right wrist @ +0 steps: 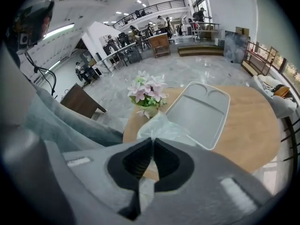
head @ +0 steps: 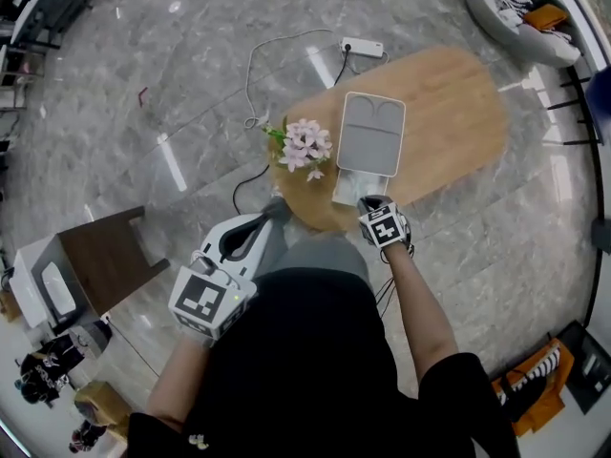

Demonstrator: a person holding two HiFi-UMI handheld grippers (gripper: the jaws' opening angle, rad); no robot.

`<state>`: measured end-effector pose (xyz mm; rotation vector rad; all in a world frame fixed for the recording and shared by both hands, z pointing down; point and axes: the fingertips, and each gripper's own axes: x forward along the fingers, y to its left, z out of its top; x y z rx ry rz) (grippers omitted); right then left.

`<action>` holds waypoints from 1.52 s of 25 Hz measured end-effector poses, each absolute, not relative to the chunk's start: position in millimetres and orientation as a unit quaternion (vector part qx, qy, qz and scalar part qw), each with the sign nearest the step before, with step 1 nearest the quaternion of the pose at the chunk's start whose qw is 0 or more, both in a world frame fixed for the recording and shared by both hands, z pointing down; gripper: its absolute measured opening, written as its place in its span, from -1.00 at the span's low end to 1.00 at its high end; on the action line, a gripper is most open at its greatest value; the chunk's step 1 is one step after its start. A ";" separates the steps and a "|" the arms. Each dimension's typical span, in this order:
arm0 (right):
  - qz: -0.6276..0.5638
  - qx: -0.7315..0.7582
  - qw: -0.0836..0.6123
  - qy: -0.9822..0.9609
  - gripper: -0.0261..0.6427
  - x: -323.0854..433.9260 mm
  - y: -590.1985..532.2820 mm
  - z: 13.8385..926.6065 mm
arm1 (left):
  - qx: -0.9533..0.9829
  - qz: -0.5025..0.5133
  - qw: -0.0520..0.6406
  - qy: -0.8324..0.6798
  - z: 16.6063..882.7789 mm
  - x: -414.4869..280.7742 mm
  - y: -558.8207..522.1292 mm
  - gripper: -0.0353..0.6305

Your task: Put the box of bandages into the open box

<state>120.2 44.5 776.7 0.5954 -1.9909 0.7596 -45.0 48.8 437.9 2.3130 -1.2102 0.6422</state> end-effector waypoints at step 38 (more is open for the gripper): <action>0.317 0.210 0.544 -0.748 -0.87 83.7 33.8 916.1 | 0.749 0.251 0.304 -0.532 455.1 -75.6 84.5 -0.86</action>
